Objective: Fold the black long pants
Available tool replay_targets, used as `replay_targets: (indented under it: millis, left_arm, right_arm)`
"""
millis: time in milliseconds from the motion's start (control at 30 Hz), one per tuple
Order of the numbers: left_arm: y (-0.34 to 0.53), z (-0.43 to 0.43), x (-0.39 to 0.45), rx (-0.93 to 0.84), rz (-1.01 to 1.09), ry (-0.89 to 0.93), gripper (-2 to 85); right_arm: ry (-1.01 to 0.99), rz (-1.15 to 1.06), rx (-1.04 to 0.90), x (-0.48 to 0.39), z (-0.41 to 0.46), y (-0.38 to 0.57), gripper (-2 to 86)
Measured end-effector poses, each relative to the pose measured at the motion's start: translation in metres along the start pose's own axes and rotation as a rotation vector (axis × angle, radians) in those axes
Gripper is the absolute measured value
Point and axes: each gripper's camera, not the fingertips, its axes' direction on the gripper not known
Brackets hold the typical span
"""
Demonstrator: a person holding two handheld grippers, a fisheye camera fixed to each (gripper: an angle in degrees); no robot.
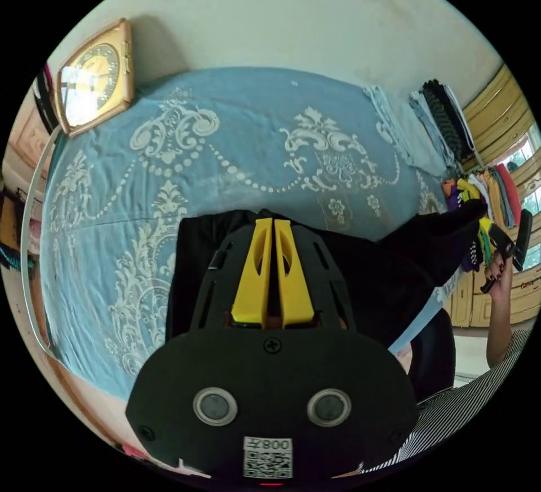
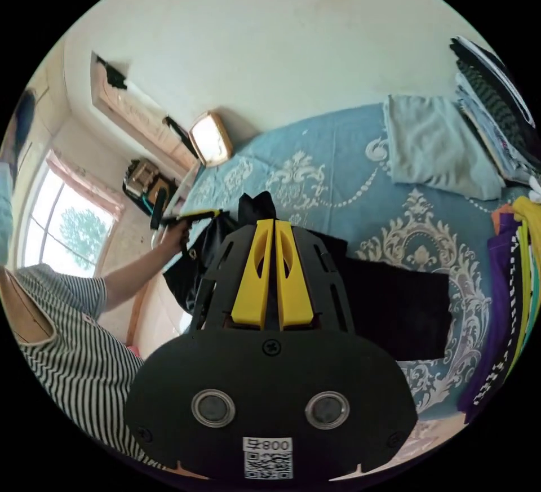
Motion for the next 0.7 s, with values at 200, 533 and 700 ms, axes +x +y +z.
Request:
replay_targets:
  millis: [200, 533, 700]
  left_arm:
    - [0.019, -0.067, -0.038, 0.185, -0.158, 0.007, 0.4]
    - [0.038, -0.091, -0.044, 0.272, -0.266, 0.049, 0.4]
    - [0.005, -0.077, -0.026, 0.241, -0.235, 0.000, 0.5]
  right_arm:
    - [-0.155, 0.292, 0.318, 0.084, -0.049, 0.034, 0.1]
    - [-0.265, 0.493, 0.434, 0.152, -0.030, 0.105, 0.1]
    - [-0.229, 0.484, 0.418, 0.171, -0.009, 0.093, 0.1]
